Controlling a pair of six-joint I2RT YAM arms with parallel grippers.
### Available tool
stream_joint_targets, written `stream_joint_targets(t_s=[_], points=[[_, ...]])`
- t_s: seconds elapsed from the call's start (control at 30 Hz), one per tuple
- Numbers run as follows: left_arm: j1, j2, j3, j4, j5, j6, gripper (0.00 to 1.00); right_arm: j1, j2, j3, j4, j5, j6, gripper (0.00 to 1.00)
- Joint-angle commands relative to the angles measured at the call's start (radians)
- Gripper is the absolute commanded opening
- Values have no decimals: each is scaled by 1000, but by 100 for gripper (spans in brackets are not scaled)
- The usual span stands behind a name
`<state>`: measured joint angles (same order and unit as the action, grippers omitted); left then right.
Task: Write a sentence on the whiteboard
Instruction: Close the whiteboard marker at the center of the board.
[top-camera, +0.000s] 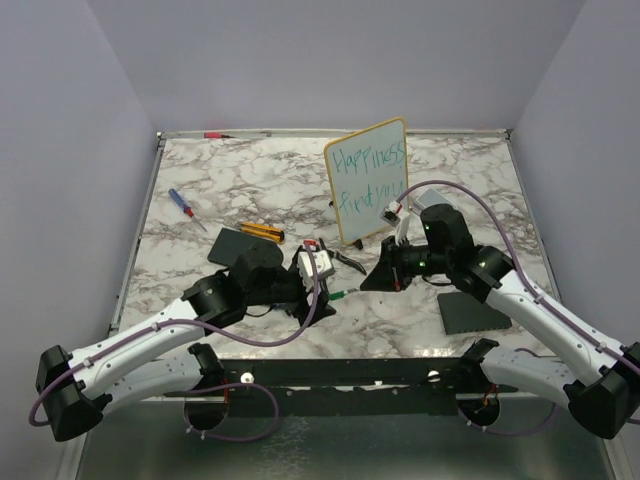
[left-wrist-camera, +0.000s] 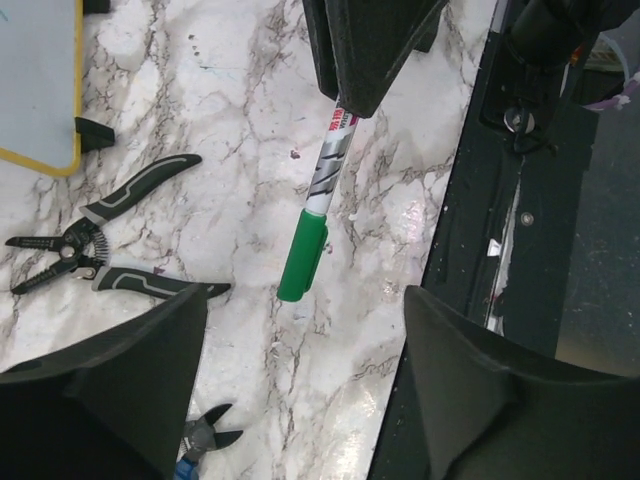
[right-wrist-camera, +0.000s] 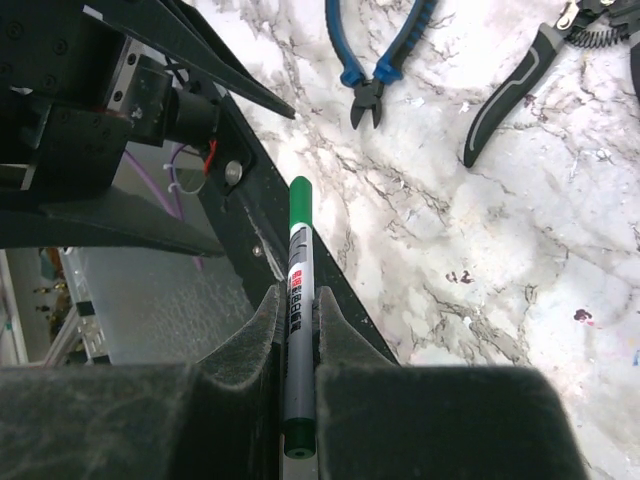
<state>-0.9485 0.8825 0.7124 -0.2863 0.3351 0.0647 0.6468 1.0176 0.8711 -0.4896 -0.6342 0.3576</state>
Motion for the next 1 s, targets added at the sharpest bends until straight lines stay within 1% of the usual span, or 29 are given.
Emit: stream_joint_targets(t_s=[0.0,0.07,0.2,0.27,0.5,0.73,0.9,0.97], points=[[0,-39,25,-19,-74,-3,85,-2,-26,18,-2,61,4,1],[0,-62,27,-16,-104,-22,87,-11,-37,9,19,42,7,1],[2,-111,15,16,-112,-61,97,-40,-54,-11,57,-6,14,1],[2,-135,5,46,-111,-113,99,-61,-66,-26,91,-46,24,1],[11,-212,-29,173,-98,-243,99,-98,-108,-52,170,-148,55,1],[21,-275,-93,337,-141,-390,99,-128,-171,-89,365,-284,169,1],[25,-304,-159,535,-60,-510,99,-131,-178,-94,478,-343,250,1],[26,-297,-165,561,-22,-530,99,-132,-174,-101,546,-366,281,1]])
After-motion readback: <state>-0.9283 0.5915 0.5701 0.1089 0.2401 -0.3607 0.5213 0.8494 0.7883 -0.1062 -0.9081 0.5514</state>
